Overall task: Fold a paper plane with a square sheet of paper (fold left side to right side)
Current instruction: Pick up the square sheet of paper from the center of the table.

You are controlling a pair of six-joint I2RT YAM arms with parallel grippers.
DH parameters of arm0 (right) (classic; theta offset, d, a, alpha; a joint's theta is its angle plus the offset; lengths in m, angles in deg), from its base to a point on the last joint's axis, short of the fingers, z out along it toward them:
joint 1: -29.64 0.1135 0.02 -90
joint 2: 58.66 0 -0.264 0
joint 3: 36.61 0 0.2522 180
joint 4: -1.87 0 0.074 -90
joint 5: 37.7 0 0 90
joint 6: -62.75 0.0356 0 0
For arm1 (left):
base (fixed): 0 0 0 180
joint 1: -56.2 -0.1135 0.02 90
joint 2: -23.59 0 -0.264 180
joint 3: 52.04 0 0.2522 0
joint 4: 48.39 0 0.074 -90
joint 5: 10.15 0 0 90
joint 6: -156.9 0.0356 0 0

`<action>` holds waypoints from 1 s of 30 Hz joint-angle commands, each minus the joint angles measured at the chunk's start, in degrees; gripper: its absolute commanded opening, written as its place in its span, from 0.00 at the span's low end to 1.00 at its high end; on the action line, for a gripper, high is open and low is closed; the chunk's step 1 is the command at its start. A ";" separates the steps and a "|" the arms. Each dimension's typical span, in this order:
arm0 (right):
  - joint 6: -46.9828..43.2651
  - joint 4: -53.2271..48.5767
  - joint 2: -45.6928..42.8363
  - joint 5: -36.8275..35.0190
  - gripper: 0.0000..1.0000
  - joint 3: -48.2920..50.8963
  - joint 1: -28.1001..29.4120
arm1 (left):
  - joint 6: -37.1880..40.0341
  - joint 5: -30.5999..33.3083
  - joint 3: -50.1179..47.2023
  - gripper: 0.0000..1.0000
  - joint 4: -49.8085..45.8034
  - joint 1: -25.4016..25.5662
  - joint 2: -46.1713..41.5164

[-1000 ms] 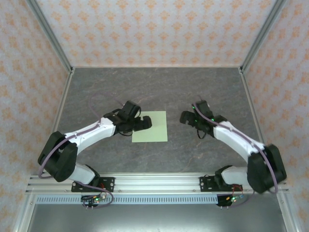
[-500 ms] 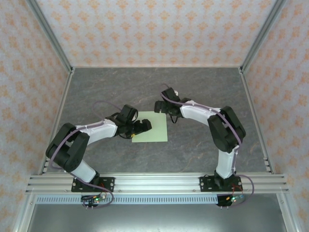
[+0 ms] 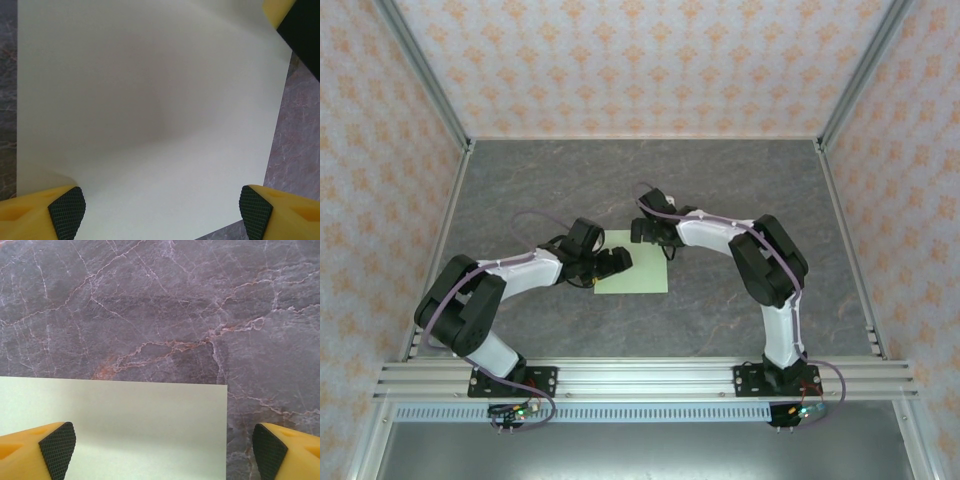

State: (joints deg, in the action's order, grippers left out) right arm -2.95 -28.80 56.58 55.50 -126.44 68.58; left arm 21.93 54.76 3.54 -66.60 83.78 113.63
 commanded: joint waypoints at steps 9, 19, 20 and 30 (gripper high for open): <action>3.87 -3.66 -2.78 7.50 0.93 2.11 6.98 | -0.38 0.57 -2.88 0.81 -0.03 -0.01 2.51; 2.16 -5.01 -6.59 7.97 0.73 4.08 7.03 | 0.35 0.02 -3.02 0.81 0.31 -0.03 -2.07; 1.79 -5.07 -6.92 8.01 0.68 4.11 7.04 | 0.64 0.12 -2.89 0.82 -0.11 -0.11 -3.18; 3.59 2.88 -13.88 20.71 0.34 9.47 1.93 | 3.33 -5.42 -5.53 0.88 -6.02 -10.13 -21.83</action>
State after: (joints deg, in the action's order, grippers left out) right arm -0.37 -28.39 46.09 69.82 -119.42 72.60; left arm 23.85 51.29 -0.68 -69.24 76.76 96.83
